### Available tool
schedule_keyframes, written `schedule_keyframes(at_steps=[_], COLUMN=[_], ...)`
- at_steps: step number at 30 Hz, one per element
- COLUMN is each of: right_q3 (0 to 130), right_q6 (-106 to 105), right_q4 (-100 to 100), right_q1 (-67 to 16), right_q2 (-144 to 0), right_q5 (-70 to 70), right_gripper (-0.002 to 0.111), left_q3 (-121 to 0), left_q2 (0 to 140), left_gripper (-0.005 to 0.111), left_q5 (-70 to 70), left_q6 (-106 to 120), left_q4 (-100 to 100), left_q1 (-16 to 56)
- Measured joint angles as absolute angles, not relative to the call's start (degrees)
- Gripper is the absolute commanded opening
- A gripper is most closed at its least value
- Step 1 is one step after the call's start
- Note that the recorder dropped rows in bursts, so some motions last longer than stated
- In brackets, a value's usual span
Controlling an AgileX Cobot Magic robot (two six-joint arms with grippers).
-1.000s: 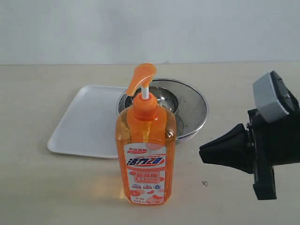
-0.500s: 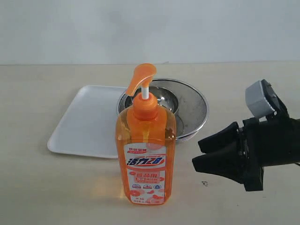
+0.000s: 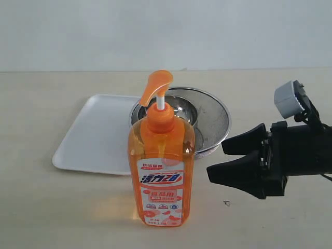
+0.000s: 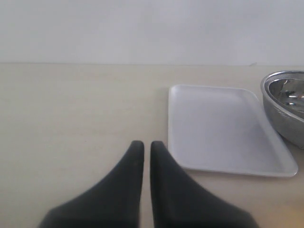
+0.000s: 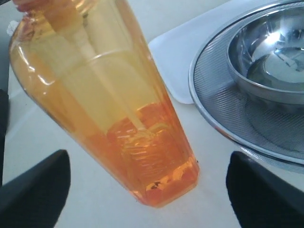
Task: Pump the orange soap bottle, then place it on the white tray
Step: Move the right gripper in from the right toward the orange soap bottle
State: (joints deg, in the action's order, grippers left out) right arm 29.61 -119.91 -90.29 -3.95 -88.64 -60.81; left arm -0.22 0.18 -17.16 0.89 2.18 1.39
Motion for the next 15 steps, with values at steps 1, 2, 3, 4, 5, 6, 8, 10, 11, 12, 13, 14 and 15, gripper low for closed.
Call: schedule_keyframes(at_steps=[1, 2, 3, 4, 5, 6, 8, 10, 11, 12, 13, 14, 15], right_q3=[29.61, 29.61, 29.61, 29.61, 29.61, 29.61, 29.61, 29.61, 29.61, 29.61, 29.61, 29.61, 29.61], right_q6=[-119.91, -119.91, -119.91, -119.76, -119.4, -118.93, -118.0, -117.73, -117.52, -117.52, -117.68, -117.81, -118.14], right_q4=[-90.51, -90.52, -90.52, -90.52, -90.52, -90.65, -90.76, -90.76, -90.76, -90.76, -90.76, -90.76, -90.87], right_q1=[-3.95, -3.95, -3.95, -3.95, -3.95, -3.95, -3.95, -3.95, -3.95, -3.95, -3.95, -3.95, -3.95], right_q2=[-88.64, -88.64, -88.64, -88.64, -88.64, -88.64, -88.64, -88.64, -88.64, -88.64, -88.64, -88.64, -88.64], right_q5=[-60.81, -60.81, -60.81, -60.81, -60.81, -60.81, -60.91, -60.94, -60.94, -60.94, -60.65, -60.34, -59.84], right_gripper=[0.08, 0.08, 0.08, 0.08, 0.08, 0.08, 0.08, 0.08, 0.08, 0.08, 0.08, 0.08, 0.08], left_q3=[-0.22, -0.22, -0.22, -0.22, -0.22, -0.22, -0.22, -0.22, -0.22, -0.22, -0.22, -0.22, -0.22], left_q2=[0.18, 0.18, 0.18, 0.18, 0.18, 0.18, 0.18, 0.18, 0.18, 0.18, 0.18, 0.18, 0.18], left_gripper=[0.005, 0.005, 0.005, 0.005, 0.005, 0.005, 0.005, 0.005, 0.005, 0.005, 0.005, 0.005, 0.005], left_q5=[-17.16, -17.16, -17.16, -17.16, -17.16, -17.16, -17.16, -17.16, -17.16, -17.16, -17.16, -17.16, -17.16], left_q6=[0.89, 0.89, 0.89, 0.89, 0.89, 0.89, 0.89, 0.89, 0.89, 0.89, 0.89, 0.89, 0.89], left_q4=[2.18, 2.18, 2.18, 2.18, 2.18, 2.18, 2.18, 2.18, 2.18, 2.18, 2.18, 2.18, 2.18], left_q1=[1.39, 1.39, 1.39, 1.39, 1.39, 1.39, 1.39, 1.39, 1.39, 1.39, 1.39, 1.39, 1.39])
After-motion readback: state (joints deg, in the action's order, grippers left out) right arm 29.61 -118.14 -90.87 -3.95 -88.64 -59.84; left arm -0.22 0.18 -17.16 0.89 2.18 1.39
